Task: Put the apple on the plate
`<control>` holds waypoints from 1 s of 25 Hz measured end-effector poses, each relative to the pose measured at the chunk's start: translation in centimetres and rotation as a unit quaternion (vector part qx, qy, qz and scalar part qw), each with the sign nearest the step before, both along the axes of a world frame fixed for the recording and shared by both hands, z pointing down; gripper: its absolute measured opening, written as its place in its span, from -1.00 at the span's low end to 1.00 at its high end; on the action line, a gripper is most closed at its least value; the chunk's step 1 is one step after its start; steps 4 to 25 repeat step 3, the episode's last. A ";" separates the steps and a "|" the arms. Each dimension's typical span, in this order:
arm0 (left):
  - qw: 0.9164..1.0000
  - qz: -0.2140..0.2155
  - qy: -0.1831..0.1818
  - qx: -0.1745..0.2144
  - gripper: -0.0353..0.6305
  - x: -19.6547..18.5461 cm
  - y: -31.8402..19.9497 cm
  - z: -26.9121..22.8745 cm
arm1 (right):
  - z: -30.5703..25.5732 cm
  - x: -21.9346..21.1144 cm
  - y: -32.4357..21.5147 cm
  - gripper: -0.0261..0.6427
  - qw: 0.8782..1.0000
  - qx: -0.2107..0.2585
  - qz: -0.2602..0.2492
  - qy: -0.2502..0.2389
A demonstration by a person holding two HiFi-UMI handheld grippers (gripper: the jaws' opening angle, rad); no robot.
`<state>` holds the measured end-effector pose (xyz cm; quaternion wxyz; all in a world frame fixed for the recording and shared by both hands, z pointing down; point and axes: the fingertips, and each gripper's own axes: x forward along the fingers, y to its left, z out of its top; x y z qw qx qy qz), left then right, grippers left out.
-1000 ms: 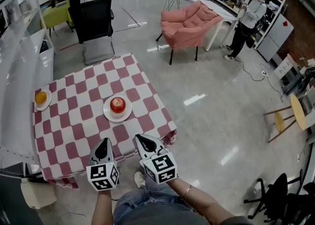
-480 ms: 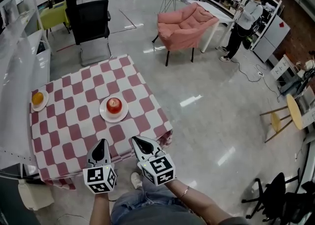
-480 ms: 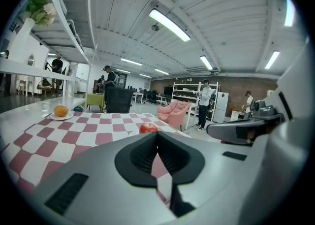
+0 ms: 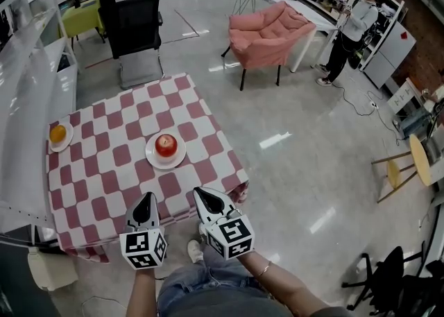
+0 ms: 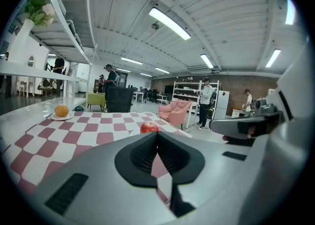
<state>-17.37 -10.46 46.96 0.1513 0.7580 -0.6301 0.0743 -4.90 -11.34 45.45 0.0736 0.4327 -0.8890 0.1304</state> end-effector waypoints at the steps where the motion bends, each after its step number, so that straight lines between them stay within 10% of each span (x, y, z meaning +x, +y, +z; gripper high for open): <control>1: 1.000 0.000 0.000 -0.001 -0.84 0.1 -0.1 0.0 | 0.0 0.1 -0.1 -0.90 1.000 0.000 0.001 0.000; 25: 1.000 0.001 0.001 -0.001 -0.84 0.2 -0.2 -0.1 | 0.0 0.3 -0.3 -0.90 1.000 0.000 0.003 -0.001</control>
